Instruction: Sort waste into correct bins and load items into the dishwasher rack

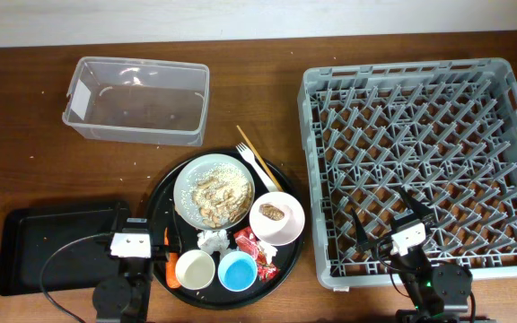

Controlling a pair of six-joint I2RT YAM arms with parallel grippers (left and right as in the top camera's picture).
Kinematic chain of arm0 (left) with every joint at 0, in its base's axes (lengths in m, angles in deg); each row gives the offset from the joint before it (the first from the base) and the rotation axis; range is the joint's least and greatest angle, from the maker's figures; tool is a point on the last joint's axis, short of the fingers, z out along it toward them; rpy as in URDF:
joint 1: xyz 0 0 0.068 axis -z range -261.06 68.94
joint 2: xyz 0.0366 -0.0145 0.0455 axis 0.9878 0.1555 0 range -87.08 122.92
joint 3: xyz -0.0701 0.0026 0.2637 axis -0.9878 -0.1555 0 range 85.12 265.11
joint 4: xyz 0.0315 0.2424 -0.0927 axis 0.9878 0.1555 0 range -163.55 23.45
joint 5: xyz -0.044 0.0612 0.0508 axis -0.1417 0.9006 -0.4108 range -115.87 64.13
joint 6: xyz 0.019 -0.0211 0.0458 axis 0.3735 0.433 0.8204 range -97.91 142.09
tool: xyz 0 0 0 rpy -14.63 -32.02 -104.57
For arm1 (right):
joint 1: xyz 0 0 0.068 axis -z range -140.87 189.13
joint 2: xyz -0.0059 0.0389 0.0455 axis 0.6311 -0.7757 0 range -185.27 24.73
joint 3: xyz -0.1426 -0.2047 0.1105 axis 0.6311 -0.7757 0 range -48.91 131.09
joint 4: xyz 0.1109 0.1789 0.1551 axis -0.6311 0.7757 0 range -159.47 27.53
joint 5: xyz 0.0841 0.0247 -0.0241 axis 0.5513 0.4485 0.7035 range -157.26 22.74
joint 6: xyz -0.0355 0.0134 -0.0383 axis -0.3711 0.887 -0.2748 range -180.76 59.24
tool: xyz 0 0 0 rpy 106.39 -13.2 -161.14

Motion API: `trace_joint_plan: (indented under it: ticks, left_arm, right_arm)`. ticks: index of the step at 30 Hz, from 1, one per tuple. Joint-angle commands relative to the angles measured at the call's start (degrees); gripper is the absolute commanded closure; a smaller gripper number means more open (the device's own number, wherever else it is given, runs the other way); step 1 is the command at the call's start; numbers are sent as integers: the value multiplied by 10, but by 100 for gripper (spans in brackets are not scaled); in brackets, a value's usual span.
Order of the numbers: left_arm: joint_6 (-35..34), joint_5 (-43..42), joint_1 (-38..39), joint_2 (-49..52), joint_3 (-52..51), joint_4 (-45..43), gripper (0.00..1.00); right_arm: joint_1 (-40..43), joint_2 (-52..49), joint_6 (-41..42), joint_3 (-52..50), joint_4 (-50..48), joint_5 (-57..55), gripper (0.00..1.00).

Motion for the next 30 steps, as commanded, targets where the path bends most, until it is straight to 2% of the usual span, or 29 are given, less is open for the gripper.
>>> trace_joint_plan:
  ticks: [1, 18, 21, 23, 24, 25, 26, 28, 29, 30]
  left_arm:
    - [8, -3, -3, 0, -1, 3, 1]
    - [7, -3, -3, 0, -1, 3, 1]
    - [7, -44, -3, 0, -1, -21, 1]
    - [7, -115, -3, 0, 13, -56, 1]
    - [-1, -135, -3, 3, 56, -23, 1]
    - [-23, -135, -3, 27, 124, 48, 1]
    - [-39, -137, -3, 87, 209, 133, 1]
    - [-43, -149, -3, 191, 317, 239, 1]
    - [-43, -166, -3, 289, 411, 307, 1]
    - [-43, -175, -3, 341, 462, 345, 1]
  right_arm:
    - [-2, 3, 5, -4, 1, 1, 1]
    - [-2, 3, 5, -4, 1, 1, 2]
    - [-3, 3, 5, -4, -27, 16, 2]
    - [-3, 3, 31, 13, -80, 75, 2]
    - [-3, -1, 133, 62, -62, 61, 2]
    - [-3, -17, 175, 108, -25, 59, 2]
    - [-3, -67, 207, 186, 63, 60, 2]
    - [-3, -166, 210, 293, 171, 60, 2]
    - [-3, -248, 210, 376, 238, 60, 2]
    - [-3, -281, 210, 411, 267, 60, 2]
